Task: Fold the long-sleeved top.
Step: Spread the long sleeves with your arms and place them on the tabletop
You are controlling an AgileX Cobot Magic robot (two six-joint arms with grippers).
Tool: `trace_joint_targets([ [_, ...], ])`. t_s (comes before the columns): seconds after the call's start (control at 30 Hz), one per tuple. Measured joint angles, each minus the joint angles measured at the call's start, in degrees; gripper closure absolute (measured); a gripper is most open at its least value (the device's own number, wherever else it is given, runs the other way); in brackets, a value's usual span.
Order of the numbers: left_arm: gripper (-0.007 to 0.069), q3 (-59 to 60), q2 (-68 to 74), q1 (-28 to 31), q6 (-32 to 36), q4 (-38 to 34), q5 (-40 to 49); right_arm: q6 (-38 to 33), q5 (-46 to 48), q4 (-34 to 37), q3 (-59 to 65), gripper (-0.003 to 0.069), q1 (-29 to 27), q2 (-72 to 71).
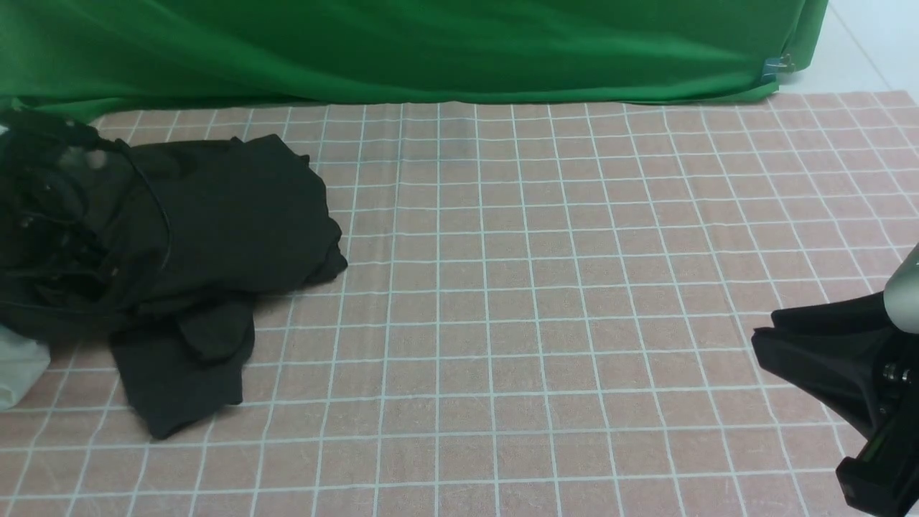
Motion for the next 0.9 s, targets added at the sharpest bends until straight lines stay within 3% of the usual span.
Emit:
trace_joint_targets([
  [0.1,0.0573,0.0,-0.1,-0.1,1.6,-4.1,0.7,0.0,-0.4,0.0,0.0,0.0492,0.0,0.0],
  [0.27,0.0589,0.0,-4.8,-5.3,2.0,-8.9,0.9,0.0,-0.5,-0.3,0.0,0.0492,0.0,0.0],
  [0.47,0.0591,0.0,-13.3,-20.0,0.2,-9.3,0.6,3.1,0.2,-4.4,-0.7,0.0489,0.0,0.0],
  [0.5,0.0591,0.0,-15.2,-25.9,-1.6,-9.6,0.9,3.8,1.7,-6.1,-1.8,0.0487,0.0,0.0],
  [0.53,0.0591,0.0,-15.4,-26.6,-1.9,-9.7,1.1,4.0,2.0,-6.3,-1.8,0.0487,0.0,0.0],
  [0.77,0.0591,0.0,-16.0,-48.1,-6.4,-11.2,1.4,13.7,16.1,-21.3,-9.4,0.0486,0.0,0.0],
  [0.9,0.0591,0.0,-13.9,-56.6,-6.7,-15.1,-1.3,16.1,20.8,-24.5,-11.3,0.0484,0.0,0.0],
])
